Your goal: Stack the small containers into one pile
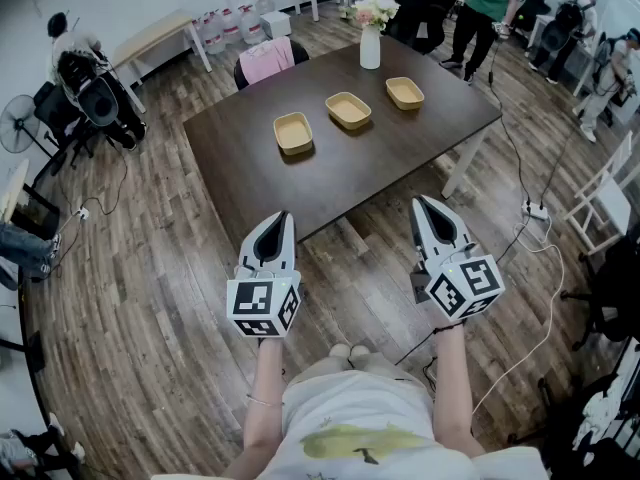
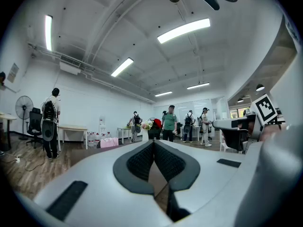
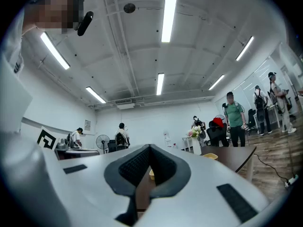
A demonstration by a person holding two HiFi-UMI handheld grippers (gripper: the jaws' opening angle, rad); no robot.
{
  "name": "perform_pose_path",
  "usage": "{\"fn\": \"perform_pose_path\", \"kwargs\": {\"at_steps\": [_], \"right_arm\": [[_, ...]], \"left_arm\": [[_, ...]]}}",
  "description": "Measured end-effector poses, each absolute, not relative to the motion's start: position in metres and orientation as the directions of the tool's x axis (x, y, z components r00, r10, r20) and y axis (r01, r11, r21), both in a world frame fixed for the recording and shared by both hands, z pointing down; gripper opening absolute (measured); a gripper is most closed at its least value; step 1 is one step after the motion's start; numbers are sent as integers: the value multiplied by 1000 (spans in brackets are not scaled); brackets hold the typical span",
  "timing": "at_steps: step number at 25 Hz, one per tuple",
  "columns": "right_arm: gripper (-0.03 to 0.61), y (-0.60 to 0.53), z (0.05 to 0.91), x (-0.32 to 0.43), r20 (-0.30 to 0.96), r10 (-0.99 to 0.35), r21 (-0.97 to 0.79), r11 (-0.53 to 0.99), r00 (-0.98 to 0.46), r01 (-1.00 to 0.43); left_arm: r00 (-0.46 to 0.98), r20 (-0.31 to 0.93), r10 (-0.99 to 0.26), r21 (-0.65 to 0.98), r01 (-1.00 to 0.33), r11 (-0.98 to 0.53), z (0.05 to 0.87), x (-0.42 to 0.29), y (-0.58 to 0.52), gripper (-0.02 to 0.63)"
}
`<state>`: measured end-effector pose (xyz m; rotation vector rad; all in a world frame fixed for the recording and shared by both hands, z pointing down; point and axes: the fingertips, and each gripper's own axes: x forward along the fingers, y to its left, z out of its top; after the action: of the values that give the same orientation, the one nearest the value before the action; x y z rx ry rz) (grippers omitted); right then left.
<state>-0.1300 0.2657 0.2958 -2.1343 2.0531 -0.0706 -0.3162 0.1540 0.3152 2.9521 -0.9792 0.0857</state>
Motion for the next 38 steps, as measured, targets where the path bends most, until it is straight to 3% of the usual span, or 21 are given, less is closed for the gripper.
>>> {"fn": "perform_pose_path", "kwargs": {"at_steps": [21,38], "right_arm": [[21,262,317,-114,-78,-997,-207,4,12,-978],[21,148,352,-58,3,-1000,-243,20,-22,-970]], "left_arm": [[789,102,-605,31,-611,-791,332,-295,166,25],[790,144,-596,90,-611,-787,363,-217,62,25]]}}
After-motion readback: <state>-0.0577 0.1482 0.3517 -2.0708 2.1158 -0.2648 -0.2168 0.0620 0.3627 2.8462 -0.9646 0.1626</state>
